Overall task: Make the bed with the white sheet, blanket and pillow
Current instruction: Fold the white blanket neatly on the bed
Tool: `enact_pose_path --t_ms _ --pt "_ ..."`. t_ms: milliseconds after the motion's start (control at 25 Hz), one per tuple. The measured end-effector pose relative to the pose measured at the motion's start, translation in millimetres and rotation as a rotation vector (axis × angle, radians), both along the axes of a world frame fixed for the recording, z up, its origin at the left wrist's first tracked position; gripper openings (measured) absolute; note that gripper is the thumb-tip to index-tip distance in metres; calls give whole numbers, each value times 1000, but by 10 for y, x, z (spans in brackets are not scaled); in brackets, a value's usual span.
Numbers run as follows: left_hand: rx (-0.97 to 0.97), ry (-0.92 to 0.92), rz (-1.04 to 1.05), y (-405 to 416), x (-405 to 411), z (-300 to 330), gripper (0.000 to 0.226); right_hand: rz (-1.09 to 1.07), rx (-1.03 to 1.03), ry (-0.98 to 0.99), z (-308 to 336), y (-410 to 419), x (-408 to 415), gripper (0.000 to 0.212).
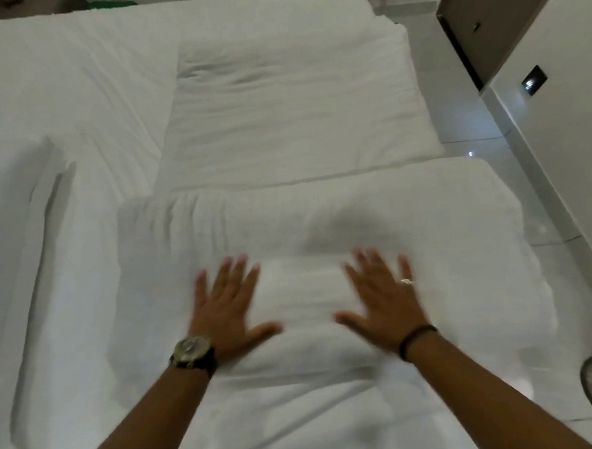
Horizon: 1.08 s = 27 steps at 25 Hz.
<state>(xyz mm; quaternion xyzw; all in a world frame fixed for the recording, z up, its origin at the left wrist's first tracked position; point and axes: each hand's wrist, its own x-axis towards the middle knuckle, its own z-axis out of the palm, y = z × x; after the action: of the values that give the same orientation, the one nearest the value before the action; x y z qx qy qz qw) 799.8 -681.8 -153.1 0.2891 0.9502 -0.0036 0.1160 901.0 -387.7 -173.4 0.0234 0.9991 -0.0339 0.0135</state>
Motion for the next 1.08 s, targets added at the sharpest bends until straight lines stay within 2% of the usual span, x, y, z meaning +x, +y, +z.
enact_pose_path --t_ms 80,160,280,400,480,600,680,800,960,1080 --pt "-53 -21 90 -617 263 -23 120 -78 47 3 -123 369 596 99" --pt "-140 -61 69 -977 465 26 127 -3 111 -12 -65 622 1033 104" --pt "-167 -31 95 -876 542 -34 129 18 147 -17 -37 634 1108 97" --pt "-181 38 137 -675 380 -98 109 -42 201 135 -158 611 838 56" --pt "-220 27 100 -650 340 11 82 -29 169 180 -122 607 755 42" --pt "-141 13 130 -552 441 360 26 -131 -11 155 187 534 863 34" --pt "-24 5 188 -564 690 543 9 -190 -66 110 379 413 1129 32" --pt "38 -53 231 -864 1406 706 8 -208 -99 14 613 132 1836 30" --pt "-77 -200 296 -1292 2498 917 11 -218 -136 -219 1079 -247 2795 27" --pt "-29 -181 320 -1470 2890 1369 17 -207 -128 -329 1642 -277 3063 23"
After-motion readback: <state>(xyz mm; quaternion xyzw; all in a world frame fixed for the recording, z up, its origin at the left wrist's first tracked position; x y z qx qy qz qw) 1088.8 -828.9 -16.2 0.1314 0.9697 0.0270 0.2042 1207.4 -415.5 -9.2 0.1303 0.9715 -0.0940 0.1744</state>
